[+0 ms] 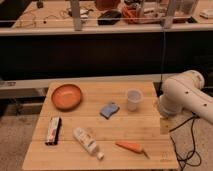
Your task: Drag the pepper across the table
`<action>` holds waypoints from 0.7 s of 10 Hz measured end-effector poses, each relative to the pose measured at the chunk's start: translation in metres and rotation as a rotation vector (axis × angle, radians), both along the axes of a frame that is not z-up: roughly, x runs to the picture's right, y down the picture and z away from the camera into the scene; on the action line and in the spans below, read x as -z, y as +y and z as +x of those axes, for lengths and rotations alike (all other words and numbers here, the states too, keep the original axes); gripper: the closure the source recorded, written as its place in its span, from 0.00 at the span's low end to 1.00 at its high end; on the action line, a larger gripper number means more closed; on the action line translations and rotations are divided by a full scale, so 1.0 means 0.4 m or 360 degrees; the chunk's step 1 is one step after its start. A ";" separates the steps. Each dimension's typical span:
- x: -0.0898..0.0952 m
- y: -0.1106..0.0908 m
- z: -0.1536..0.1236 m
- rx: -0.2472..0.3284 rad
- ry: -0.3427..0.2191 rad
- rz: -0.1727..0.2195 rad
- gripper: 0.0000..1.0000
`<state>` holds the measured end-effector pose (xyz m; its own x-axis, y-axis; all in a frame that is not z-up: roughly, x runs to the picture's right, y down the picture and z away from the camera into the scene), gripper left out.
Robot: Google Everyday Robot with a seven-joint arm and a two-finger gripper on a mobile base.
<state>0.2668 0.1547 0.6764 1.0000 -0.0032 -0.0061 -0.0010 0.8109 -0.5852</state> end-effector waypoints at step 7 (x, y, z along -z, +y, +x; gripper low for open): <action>0.019 0.098 -0.038 0.0127 -0.0102 -0.0057 0.20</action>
